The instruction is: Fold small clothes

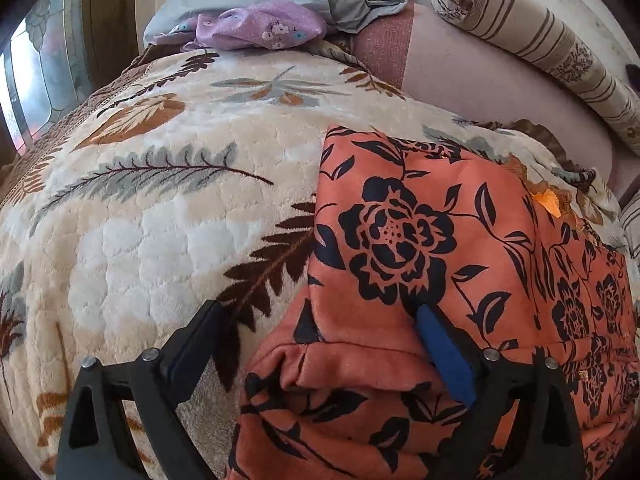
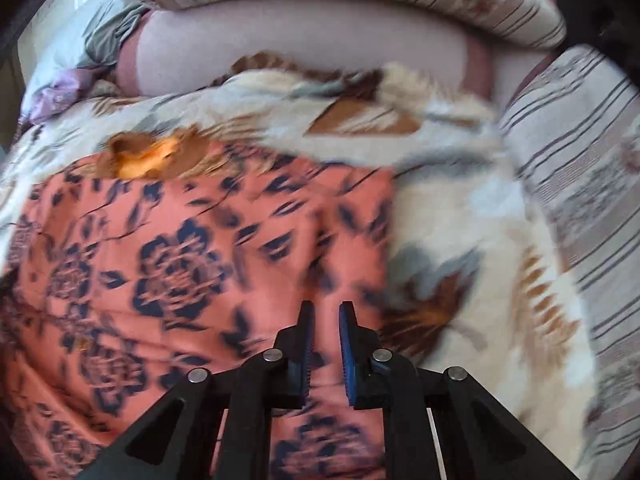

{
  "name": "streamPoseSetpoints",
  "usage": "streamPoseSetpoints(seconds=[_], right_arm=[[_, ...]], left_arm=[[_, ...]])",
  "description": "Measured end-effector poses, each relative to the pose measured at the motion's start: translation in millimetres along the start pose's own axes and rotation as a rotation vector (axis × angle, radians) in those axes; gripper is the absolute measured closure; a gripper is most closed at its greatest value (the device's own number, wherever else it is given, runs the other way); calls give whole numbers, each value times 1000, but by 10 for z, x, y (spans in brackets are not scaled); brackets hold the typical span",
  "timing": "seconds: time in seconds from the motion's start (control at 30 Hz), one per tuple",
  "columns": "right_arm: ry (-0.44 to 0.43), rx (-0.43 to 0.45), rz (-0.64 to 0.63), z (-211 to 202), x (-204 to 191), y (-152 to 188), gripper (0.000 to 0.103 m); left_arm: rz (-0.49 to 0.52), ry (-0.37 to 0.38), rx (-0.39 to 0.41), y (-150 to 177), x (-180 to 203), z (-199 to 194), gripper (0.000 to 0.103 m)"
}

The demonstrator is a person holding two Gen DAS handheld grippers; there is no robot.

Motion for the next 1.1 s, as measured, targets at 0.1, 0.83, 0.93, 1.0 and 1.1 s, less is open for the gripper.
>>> streamPoseSetpoints(seconds=[0.1, 0.83, 0.93, 1.0, 1.1], right_arm=[[-195, -34, 224, 4, 97, -30, 86], [-373, 91, 495, -665, 171, 361, 26], [-376, 105, 465, -949, 100, 722, 23], [-376, 73, 430, -1033, 27, 1015, 20], [-346, -32, 433, -970, 82, 1463, 20]], left_arm=[[4, 2, 8, -9, 35, 7, 5], [18, 8, 9, -9, 73, 43, 0], [21, 3, -2, -15, 74, 48, 0], [14, 3, -30, -25, 68, 13, 0], [-71, 42, -105, 55, 33, -307, 0]])
Point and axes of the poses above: each gripper's, at about its wrist camera, not at the fingertips, and z roughly the way its jaws point, x to its right, y to its underside, the point moved 10 cm from there along z, roughly the way its jaws point, and after that the axes turned 8 degrees about x, right-handed, at the moved point
